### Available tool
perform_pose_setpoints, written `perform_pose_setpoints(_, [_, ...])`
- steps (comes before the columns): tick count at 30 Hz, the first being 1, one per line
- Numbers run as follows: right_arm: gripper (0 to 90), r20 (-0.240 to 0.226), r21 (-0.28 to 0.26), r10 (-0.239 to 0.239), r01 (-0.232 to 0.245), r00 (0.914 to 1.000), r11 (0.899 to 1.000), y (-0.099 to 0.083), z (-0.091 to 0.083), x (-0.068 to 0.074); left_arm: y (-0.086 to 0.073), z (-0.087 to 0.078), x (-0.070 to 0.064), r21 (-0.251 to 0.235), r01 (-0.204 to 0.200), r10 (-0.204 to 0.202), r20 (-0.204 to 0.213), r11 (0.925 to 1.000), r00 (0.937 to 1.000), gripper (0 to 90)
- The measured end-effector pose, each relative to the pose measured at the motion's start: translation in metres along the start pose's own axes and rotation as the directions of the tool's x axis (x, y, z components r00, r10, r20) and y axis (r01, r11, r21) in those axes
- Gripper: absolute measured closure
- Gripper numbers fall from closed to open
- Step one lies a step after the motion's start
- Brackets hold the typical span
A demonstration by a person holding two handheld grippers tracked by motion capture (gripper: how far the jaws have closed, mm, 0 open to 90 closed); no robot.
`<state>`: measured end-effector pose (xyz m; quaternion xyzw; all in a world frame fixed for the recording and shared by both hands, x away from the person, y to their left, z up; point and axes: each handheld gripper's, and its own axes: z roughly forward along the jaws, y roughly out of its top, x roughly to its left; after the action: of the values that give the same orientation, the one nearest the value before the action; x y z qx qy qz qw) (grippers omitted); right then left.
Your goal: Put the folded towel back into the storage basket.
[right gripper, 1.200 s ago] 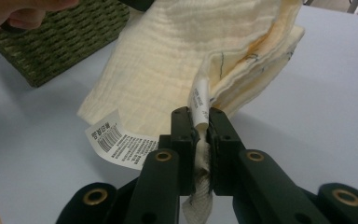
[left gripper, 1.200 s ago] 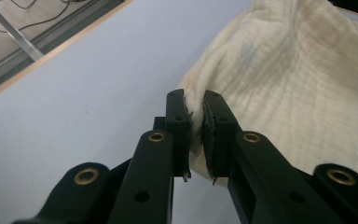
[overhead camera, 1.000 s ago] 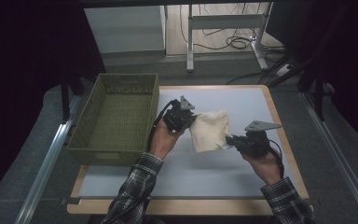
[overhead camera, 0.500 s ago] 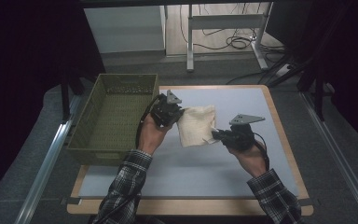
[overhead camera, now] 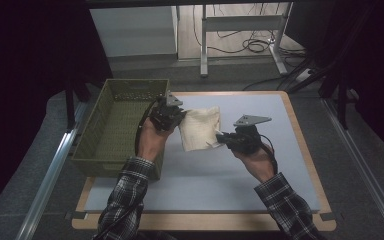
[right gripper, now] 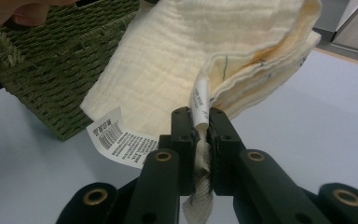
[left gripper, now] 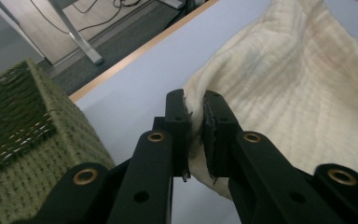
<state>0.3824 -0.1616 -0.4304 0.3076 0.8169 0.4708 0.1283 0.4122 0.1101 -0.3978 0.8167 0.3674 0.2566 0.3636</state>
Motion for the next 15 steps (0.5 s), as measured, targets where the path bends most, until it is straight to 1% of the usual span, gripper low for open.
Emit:
perform_pose_setpoints(4, [82.8,-0.009,-0.004,-0.006,0.006,0.9999,1.000,0.006,0.008,0.004,0.000,-0.004,0.007,0.002,-0.002,0.002,-0.017,1.0000,0.9999,81.6])
perform_pose_setpoints(10, [82.8,-0.022,-0.004,-0.007,0.007,0.9997,1.000,0.014,0.018,0.010,-0.001,-0.013,0.019,-0.002,0.006,-0.006,-0.040,1.0000,0.9992,81.6])
perform_pose_setpoints(15, [82.8,-0.032,-0.006,-0.013,0.012,0.9994,1.000,0.025,0.026,0.016,-0.001,-0.021,0.029,-0.002,0.009,-0.009,-0.060,1.0000,0.9982,81.6])
